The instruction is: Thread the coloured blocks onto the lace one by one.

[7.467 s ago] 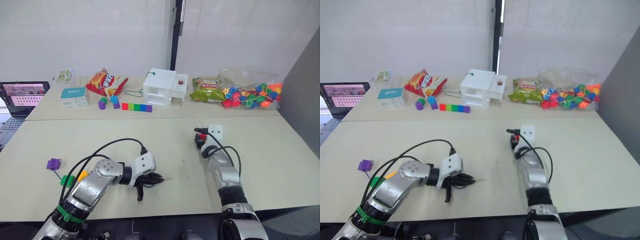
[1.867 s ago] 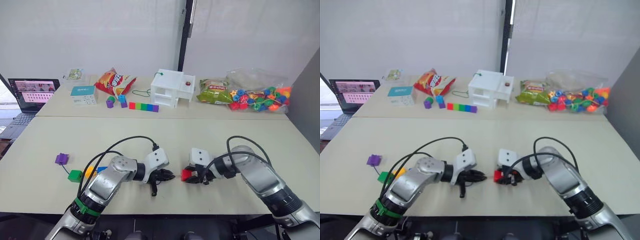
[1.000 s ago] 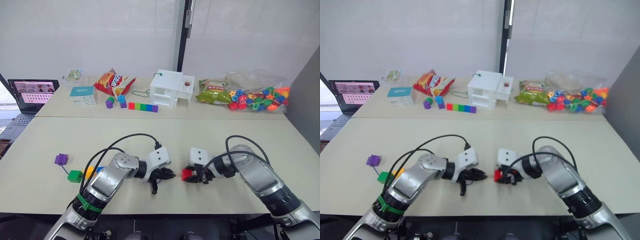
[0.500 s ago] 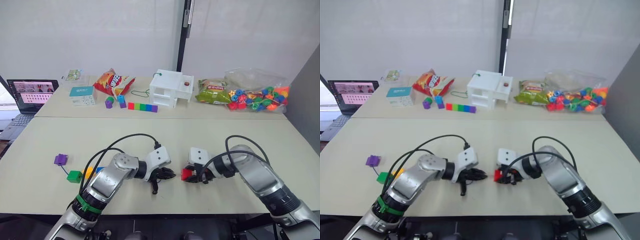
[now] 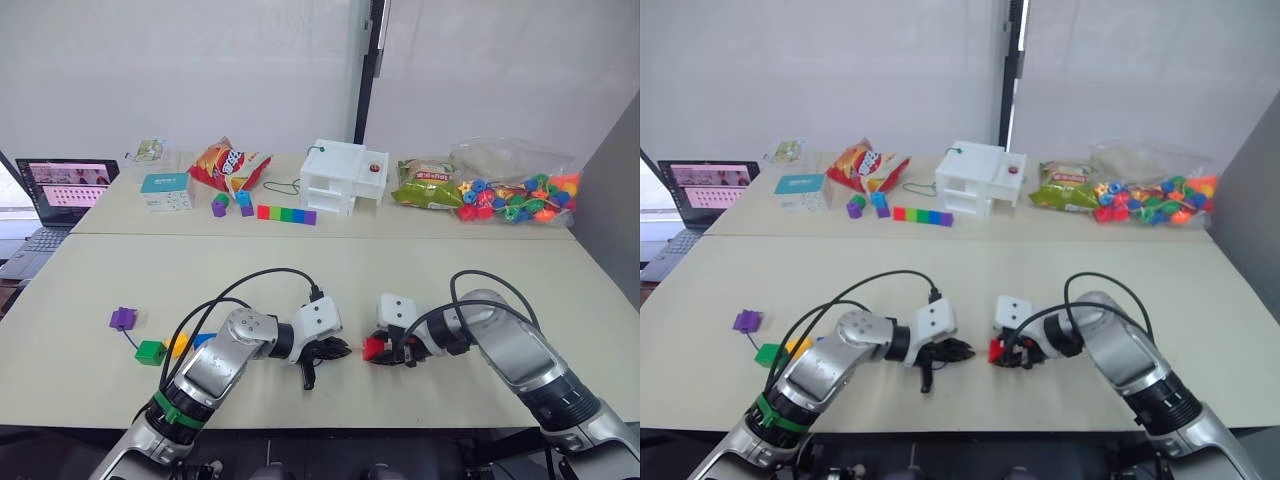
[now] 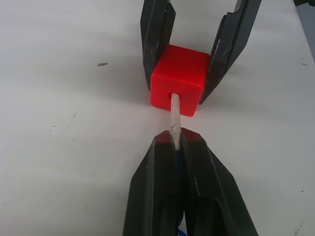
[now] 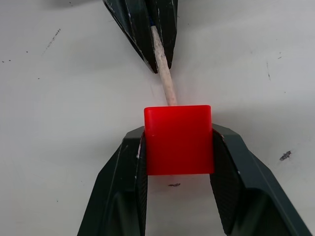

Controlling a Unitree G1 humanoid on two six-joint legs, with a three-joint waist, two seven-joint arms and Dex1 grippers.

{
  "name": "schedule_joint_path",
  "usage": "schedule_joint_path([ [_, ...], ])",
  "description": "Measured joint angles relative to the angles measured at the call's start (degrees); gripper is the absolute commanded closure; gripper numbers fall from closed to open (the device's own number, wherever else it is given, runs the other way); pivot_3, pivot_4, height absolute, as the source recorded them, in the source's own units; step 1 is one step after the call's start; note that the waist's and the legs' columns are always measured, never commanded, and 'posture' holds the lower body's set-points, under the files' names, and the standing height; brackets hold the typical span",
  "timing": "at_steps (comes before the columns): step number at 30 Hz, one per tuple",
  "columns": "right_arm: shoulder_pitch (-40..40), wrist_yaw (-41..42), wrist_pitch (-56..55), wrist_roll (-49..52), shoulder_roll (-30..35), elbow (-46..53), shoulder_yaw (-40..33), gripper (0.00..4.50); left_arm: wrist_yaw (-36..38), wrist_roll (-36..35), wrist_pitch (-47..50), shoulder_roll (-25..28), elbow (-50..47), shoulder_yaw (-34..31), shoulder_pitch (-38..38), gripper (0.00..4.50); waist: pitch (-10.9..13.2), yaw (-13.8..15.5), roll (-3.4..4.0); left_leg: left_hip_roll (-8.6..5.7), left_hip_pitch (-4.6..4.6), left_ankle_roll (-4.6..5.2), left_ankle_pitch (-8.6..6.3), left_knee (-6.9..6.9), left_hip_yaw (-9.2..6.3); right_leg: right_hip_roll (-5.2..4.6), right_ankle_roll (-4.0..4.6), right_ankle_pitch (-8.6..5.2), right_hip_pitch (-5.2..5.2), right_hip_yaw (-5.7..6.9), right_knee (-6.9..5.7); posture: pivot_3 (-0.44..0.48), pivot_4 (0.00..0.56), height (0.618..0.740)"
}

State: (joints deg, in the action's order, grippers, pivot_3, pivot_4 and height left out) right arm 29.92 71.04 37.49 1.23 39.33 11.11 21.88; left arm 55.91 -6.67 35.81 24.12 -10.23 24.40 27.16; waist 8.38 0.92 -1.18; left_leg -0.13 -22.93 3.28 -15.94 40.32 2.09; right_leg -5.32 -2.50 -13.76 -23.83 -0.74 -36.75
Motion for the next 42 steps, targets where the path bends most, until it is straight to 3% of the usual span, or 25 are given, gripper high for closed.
schedule_joint_path([
  [31,-0.32,-0.12,0.01,0.12,0.29,1.33,0.16,3.30,0.49,-1.28,0.61,0.77,-1.63,-1.72,-1.31,4.50,0.00,-0.24,0.00,0.02,-0.20,0.02,-0.01,-0.03,0.01,0.03,0.00,0.00,-0.26,-0.01,0.01,0.000,0.150,0.740],
  [39,-0.98,0.32,0.02,1.63,0.38,2.93,0.87,3.30,-0.18,-2.28,-0.41,0.33,-2.61,-1.94,-1.35,1.89,0.00,-0.28,0.00,0.04,-0.21,0.01,-0.01,-0.05,0.01,0.05,0.01,-0.01,-0.28,-0.01,0.01,0.000,0.150,0.740],
  [42,-1.02,0.15,0.14,1.91,0.50,2.96,0.90,3.30,-0.14,-2.47,-0.41,0.67,-2.68,-1.91,-1.35,1.89,0.00,-0.28,0.00,0.03,-0.21,0.01,-0.01,-0.05,0.01,0.05,0.01,0.00,-0.27,-0.01,0.02,0.000,0.150,0.740],
])
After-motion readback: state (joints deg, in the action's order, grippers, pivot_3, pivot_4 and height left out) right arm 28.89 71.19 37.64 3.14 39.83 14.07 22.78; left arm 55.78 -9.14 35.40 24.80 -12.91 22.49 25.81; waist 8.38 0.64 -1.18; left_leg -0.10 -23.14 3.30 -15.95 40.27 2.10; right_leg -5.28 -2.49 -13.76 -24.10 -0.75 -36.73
